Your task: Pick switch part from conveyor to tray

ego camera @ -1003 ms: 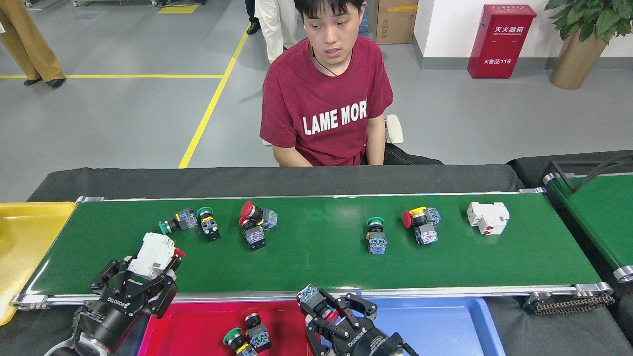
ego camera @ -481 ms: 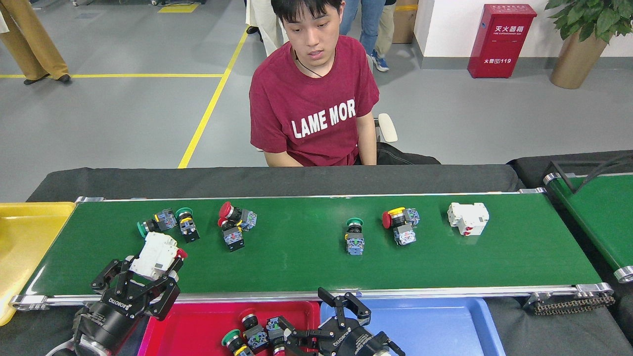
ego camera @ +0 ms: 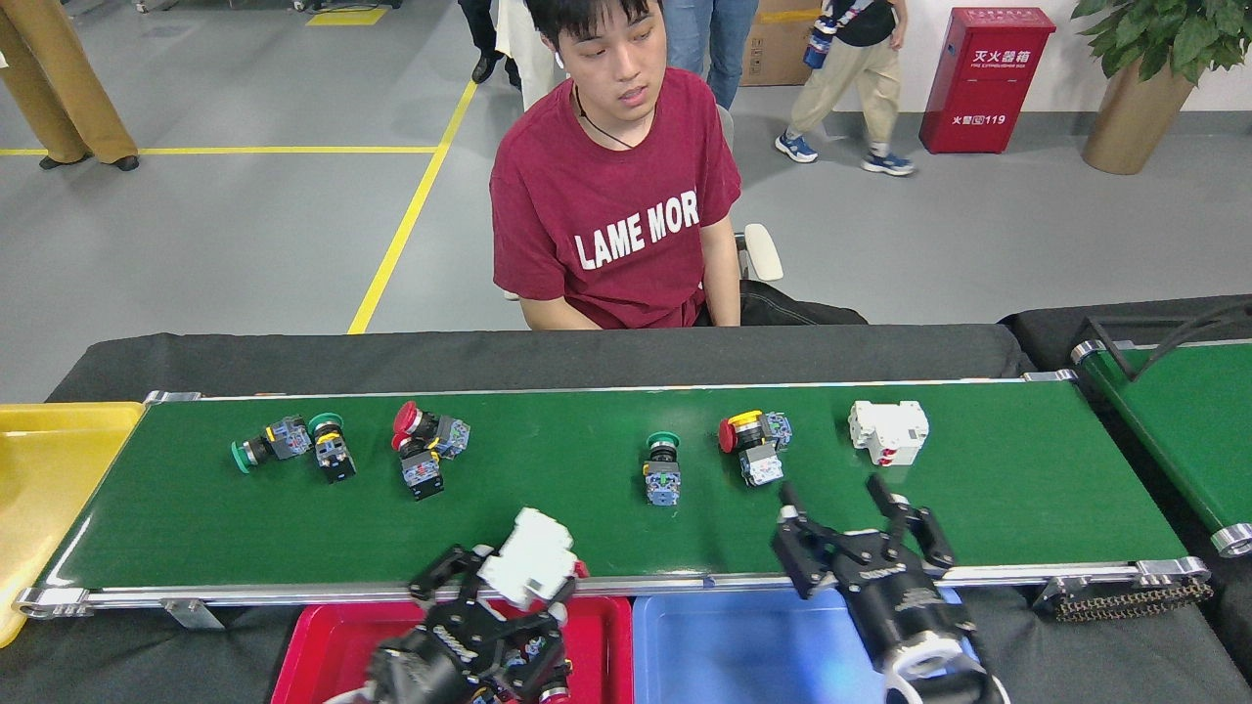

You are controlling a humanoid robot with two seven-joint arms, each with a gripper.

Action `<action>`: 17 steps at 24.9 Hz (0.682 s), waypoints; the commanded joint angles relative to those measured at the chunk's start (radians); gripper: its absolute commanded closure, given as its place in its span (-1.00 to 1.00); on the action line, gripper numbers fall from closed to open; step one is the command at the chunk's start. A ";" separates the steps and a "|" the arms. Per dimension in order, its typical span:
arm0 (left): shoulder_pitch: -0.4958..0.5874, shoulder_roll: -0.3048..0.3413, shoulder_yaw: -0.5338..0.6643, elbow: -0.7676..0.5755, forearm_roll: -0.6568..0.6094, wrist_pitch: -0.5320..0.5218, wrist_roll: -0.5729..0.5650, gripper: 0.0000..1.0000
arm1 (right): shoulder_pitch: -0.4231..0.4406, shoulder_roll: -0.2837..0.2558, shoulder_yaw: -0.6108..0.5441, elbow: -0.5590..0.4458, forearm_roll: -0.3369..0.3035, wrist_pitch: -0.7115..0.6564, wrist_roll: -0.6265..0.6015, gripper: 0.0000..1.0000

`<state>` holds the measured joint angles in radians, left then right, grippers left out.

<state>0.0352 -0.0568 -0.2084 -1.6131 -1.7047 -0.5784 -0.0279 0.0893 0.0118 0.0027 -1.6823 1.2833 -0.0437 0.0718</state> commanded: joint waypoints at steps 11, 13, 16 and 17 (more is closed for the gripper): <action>0.069 -0.037 -0.229 -0.041 -0.036 0.100 -0.026 -1.00 | 0.155 -0.018 -0.018 -0.040 0.004 0.001 -0.156 -0.95; 0.072 -0.037 -0.235 -0.042 -0.033 0.104 -0.026 -1.00 | 0.156 -0.018 -0.017 -0.040 0.004 0.002 -0.156 -0.95; 0.072 -0.038 -0.206 -0.064 -0.021 0.131 -0.018 -1.00 | 0.156 -0.015 -0.015 -0.042 0.004 0.002 -0.156 -0.95; 0.074 -0.038 -0.157 -0.085 -0.001 0.178 -0.018 -1.00 | 0.155 -0.013 -0.015 -0.042 0.004 0.004 -0.155 -0.96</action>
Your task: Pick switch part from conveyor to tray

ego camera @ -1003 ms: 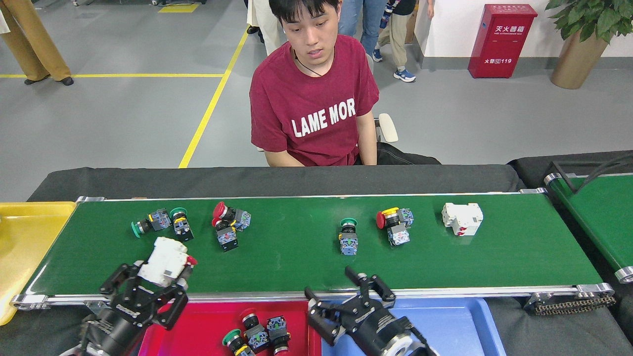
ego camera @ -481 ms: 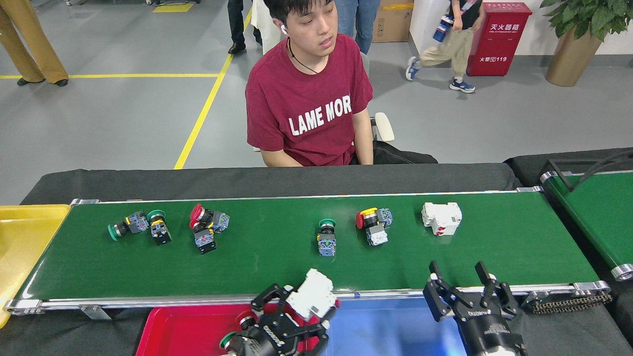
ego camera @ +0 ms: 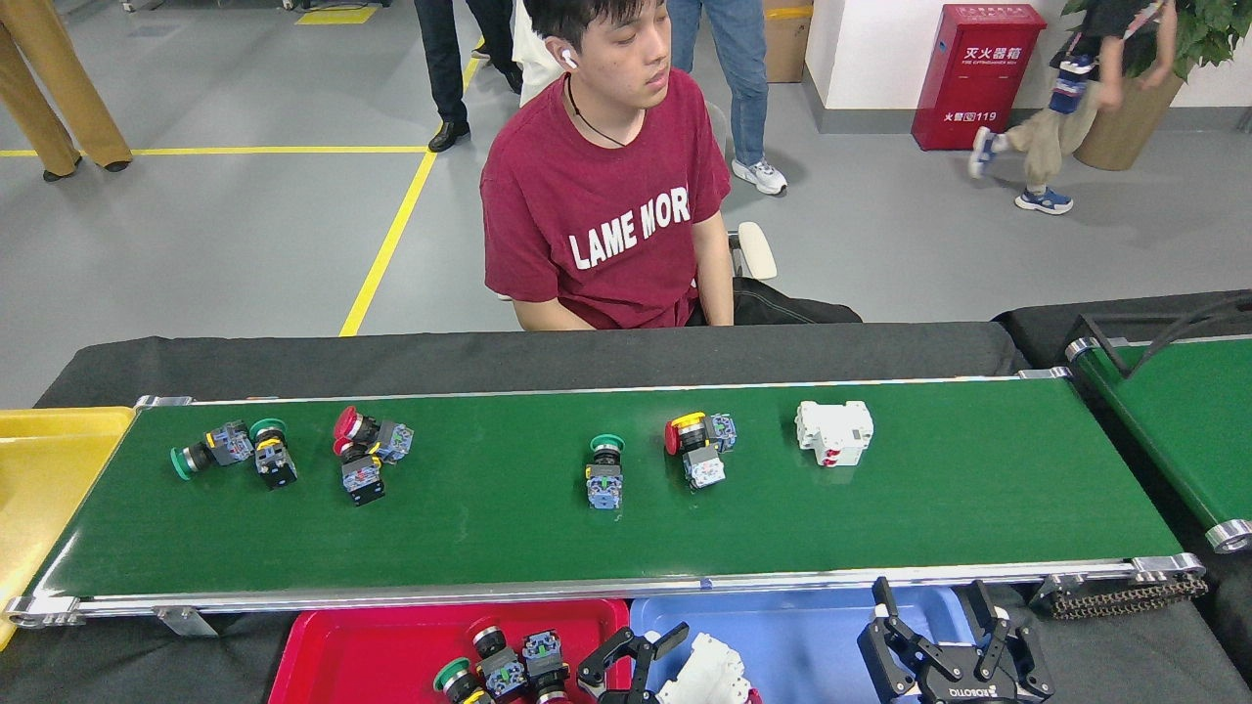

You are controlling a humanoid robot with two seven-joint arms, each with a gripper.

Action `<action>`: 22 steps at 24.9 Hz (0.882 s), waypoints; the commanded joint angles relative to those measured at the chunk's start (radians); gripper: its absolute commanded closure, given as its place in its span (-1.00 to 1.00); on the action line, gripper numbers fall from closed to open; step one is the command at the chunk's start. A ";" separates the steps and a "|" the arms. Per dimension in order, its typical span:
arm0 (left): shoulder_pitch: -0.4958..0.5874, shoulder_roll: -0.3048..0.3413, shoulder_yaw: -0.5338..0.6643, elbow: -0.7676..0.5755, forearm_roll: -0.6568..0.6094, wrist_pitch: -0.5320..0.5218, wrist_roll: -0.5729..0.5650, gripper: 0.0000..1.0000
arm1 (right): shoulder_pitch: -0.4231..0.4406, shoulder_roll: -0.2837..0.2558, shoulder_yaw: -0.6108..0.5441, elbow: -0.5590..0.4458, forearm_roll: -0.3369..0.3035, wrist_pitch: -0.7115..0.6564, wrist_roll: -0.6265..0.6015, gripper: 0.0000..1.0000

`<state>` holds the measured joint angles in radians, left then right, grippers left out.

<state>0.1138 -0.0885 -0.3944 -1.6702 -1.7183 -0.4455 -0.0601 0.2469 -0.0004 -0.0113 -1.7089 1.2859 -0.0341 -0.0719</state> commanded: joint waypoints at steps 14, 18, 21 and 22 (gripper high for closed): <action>0.092 0.161 0.790 0.089 0.141 0.108 0.103 -1.00 | -0.190 0.073 0.097 0.040 0.110 0.091 0.084 -0.95; 0.069 0.171 0.781 0.083 0.204 0.105 0.086 -1.00 | -0.344 0.082 0.223 0.184 0.141 0.269 0.119 -0.95; -0.017 0.207 0.779 0.095 0.226 0.094 0.043 -1.00 | -0.460 0.086 0.315 0.336 0.139 0.373 0.126 -0.95; -0.051 0.213 0.778 0.110 0.224 0.094 0.025 -1.00 | -0.483 0.094 0.333 0.368 0.138 0.390 0.124 -0.95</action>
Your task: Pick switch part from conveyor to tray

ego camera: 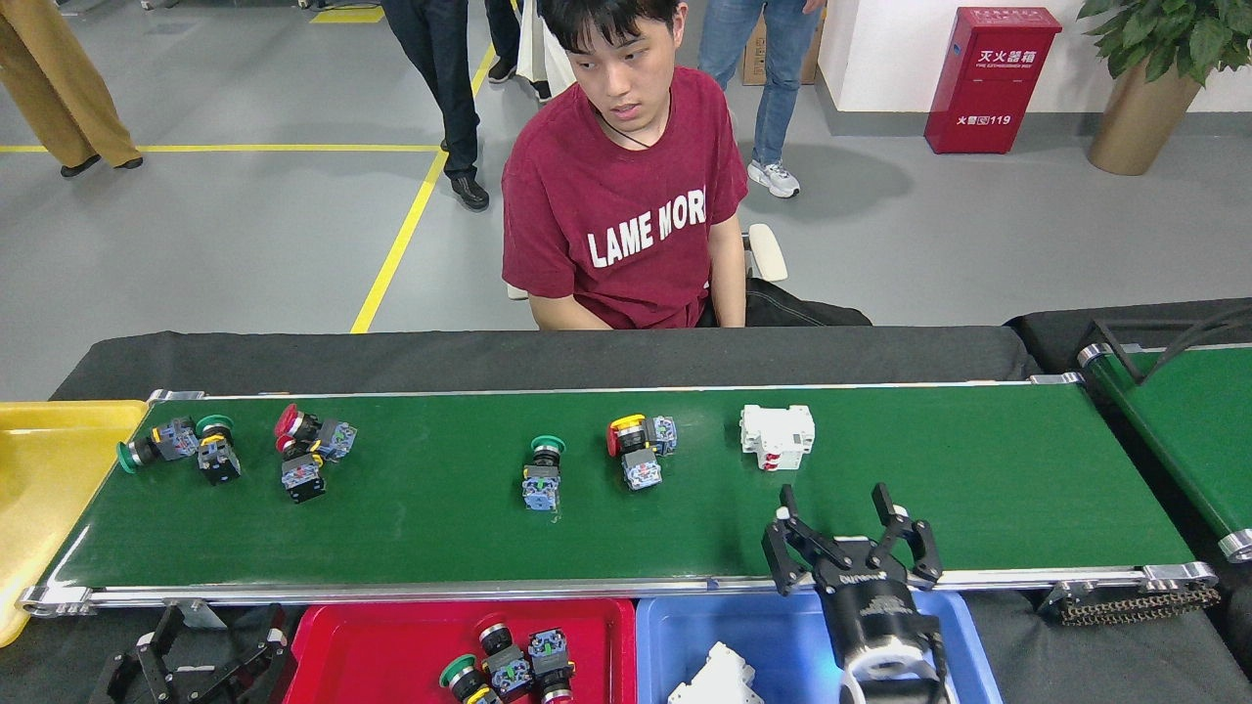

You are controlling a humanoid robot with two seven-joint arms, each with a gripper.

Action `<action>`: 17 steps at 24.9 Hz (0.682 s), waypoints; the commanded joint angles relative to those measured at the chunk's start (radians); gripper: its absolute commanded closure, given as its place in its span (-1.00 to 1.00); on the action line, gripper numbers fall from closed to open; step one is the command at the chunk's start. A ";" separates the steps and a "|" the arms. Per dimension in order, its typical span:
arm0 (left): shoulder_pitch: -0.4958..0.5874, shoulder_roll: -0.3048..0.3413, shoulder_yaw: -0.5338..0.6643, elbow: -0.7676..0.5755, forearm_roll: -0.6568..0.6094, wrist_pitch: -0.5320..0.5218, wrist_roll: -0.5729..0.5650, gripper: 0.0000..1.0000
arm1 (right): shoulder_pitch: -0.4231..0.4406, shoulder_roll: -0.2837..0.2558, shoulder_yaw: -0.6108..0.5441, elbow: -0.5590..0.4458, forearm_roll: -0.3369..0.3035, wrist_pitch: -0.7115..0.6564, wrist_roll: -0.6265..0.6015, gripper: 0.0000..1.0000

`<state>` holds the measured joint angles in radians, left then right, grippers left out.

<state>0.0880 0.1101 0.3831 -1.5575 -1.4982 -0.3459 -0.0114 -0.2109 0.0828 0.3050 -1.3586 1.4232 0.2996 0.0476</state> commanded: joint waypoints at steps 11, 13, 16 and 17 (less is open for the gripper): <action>-0.358 0.083 -0.102 0.442 -0.005 0.061 -0.051 -1.00 | -0.301 0.080 0.059 0.426 -0.079 0.085 -0.014 -0.95; -0.393 0.089 -0.136 0.488 -0.005 0.105 -0.047 -1.00 | -0.357 0.081 0.071 0.499 -0.112 0.084 -0.051 -0.94; -0.465 0.091 -0.171 0.571 -0.005 0.165 -0.045 -1.00 | -0.384 0.081 0.125 0.552 -0.170 0.069 -0.049 -0.62; -0.485 0.097 -0.174 0.602 -0.005 0.177 -0.044 -1.00 | -0.387 0.081 0.149 0.552 -0.184 0.062 -0.052 -0.40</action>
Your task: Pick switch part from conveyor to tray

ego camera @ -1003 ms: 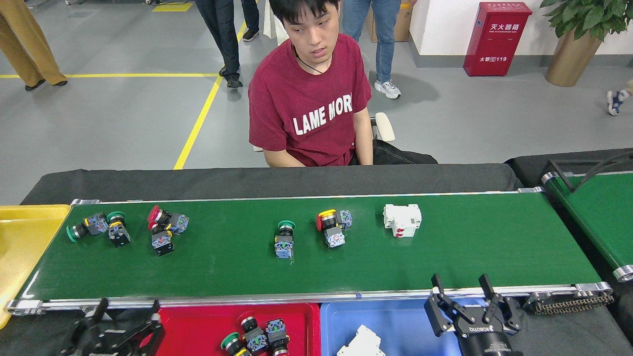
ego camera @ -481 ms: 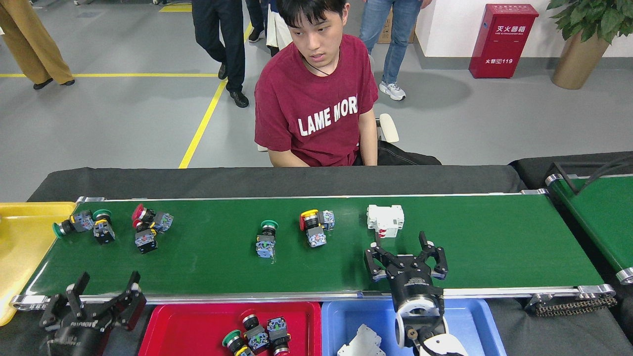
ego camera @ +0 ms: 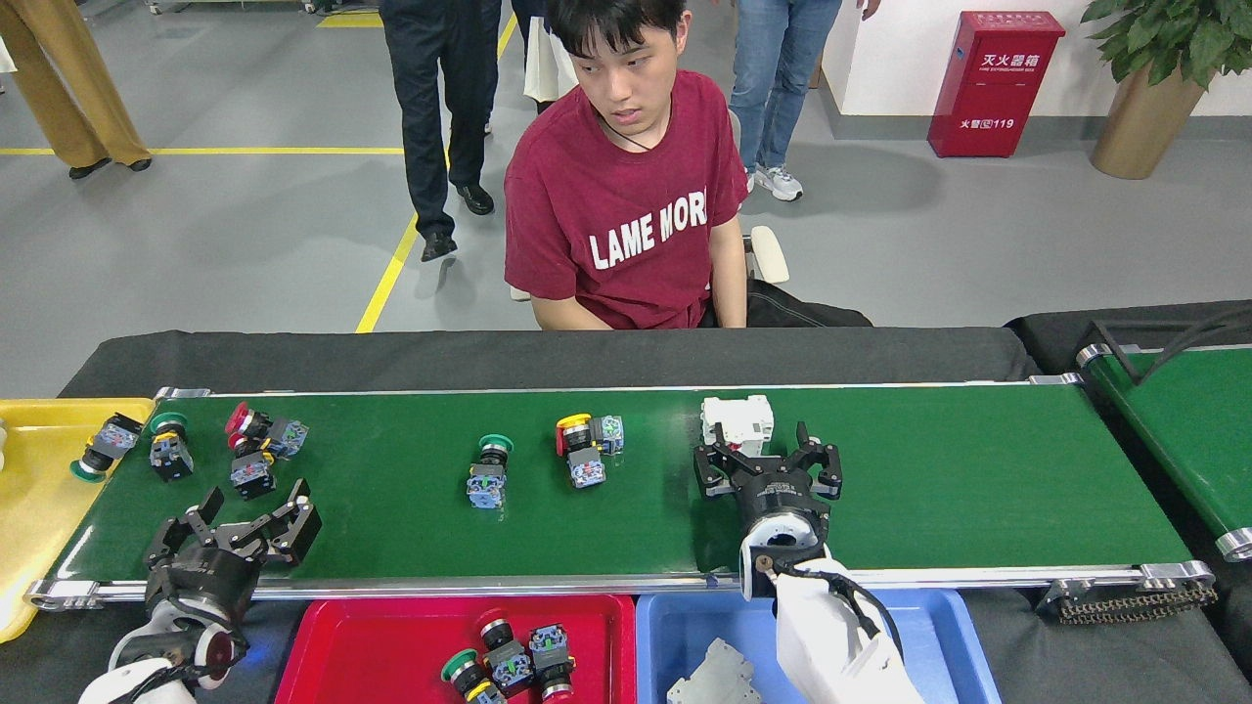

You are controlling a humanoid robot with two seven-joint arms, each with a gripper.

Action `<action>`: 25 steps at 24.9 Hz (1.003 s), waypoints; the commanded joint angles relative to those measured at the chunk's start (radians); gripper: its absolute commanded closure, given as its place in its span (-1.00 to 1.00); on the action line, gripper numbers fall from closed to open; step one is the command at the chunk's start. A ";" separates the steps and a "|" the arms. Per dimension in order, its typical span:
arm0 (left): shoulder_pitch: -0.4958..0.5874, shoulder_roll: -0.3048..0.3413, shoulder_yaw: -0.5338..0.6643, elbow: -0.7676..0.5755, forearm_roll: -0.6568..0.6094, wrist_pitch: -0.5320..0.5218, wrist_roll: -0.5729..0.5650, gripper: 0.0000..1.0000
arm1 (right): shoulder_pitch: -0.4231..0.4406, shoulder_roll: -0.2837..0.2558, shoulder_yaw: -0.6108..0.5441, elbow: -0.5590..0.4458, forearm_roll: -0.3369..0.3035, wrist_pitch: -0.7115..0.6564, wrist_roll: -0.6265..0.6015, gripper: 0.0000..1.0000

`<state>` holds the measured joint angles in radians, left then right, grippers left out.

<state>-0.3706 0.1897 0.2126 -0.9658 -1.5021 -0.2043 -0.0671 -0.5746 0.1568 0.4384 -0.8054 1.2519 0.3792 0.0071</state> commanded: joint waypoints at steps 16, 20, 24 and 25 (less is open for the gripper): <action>-0.332 0.103 -0.134 0.587 0.045 0.324 0.265 0.82 | -0.025 -0.017 0.040 -0.109 -0.049 -0.200 -0.003 0.88; -0.301 0.105 -0.141 0.578 0.040 0.289 0.317 0.93 | 0.068 -0.160 0.037 -0.330 -0.071 -0.301 0.050 0.87; -0.137 0.108 -0.147 0.308 0.040 0.033 0.311 0.93 | 0.236 -0.353 -0.007 -0.578 -0.190 -0.502 0.066 0.86; -0.044 0.122 -0.145 0.167 0.040 -0.061 0.308 0.92 | 0.285 -0.402 -0.030 -0.632 -0.218 -0.574 0.066 0.85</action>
<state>-0.4315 0.2930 0.0671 -0.7237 -1.4603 -0.1424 0.2374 -0.2896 -0.2223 0.4284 -1.3887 1.0523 -0.0948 0.0718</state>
